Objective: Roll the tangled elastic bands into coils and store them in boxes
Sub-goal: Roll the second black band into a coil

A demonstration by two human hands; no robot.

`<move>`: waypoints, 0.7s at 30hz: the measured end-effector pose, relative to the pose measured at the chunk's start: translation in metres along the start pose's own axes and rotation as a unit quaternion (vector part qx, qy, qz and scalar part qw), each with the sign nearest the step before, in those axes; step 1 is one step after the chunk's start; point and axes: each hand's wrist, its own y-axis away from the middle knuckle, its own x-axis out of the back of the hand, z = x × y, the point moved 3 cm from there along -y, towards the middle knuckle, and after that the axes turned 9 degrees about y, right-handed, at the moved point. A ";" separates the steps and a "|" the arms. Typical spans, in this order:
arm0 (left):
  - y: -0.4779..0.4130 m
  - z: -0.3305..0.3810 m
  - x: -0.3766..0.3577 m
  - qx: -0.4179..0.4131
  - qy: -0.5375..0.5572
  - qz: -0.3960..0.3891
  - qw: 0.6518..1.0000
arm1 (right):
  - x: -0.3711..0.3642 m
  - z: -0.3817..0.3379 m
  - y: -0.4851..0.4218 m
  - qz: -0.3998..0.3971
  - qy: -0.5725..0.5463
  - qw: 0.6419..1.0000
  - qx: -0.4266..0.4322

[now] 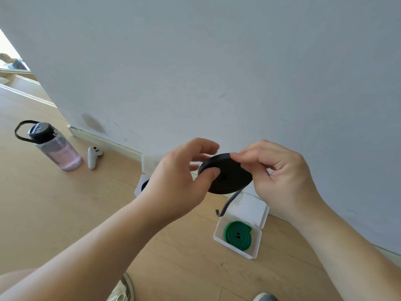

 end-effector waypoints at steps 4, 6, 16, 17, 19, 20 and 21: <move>0.002 0.004 -0.003 -0.007 0.016 0.000 1.000 | -0.003 0.001 0.002 -0.013 0.013 1.000 0.010; -0.001 0.002 0.000 0.034 0.069 0.016 0.997 | -0.002 0.002 0.001 -0.019 -0.016 0.999 -0.045; 0.000 0.000 0.001 0.007 0.023 0.002 1.000 | 0.000 -0.001 -0.001 -0.019 -0.003 0.999 -0.042; 0.002 0.000 -0.001 -0.024 -0.016 -0.009 1.000 | -0.003 -0.004 0.001 -0.021 0.028 0.999 0.000; 0.003 0.000 -0.005 -0.071 -0.063 -0.020 0.995 | -0.007 -0.008 0.003 -0.018 0.052 0.998 0.043; 0.003 -0.001 -0.005 -0.075 -0.066 -0.017 0.995 | -0.008 -0.008 0.004 -0.011 0.045 0.998 0.035; 0.002 -0.001 -0.004 -0.070 -0.054 -0.008 0.996 | -0.006 -0.008 0.004 -0.003 0.025 1.000 0.006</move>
